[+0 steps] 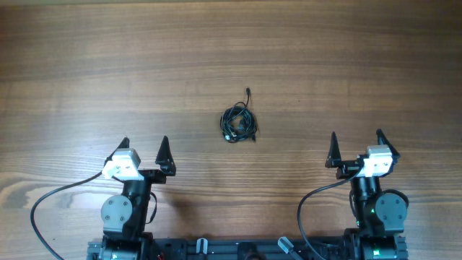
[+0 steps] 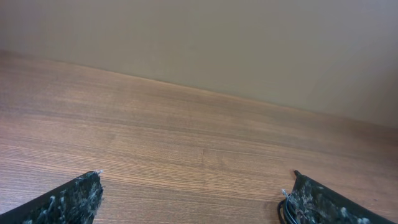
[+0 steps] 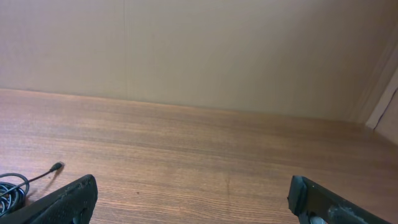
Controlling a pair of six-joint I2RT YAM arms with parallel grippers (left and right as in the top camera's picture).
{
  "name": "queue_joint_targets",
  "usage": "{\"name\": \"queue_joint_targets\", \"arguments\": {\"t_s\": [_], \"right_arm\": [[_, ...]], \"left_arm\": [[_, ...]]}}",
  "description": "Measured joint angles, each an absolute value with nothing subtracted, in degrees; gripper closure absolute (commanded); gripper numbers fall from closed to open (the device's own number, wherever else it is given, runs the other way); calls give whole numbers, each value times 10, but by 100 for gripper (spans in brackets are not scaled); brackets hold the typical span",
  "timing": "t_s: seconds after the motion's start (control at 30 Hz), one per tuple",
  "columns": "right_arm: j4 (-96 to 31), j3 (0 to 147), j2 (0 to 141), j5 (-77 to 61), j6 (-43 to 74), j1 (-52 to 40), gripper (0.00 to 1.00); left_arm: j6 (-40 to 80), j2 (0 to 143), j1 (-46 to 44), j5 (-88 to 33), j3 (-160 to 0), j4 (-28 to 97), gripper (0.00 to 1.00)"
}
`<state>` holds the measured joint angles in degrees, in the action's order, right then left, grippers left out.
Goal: Untangle cables
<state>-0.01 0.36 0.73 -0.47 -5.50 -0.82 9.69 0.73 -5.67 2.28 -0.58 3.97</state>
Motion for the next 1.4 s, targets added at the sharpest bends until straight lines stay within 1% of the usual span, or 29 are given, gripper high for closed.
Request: {"name": "queue_joint_targets", "arguments": {"t_s": [1.4], "right_arm": [[0, 4, 7, -5, -55, -8, 0]], "left_arm": [[94, 8, -57, 23, -5, 30, 0]]}}
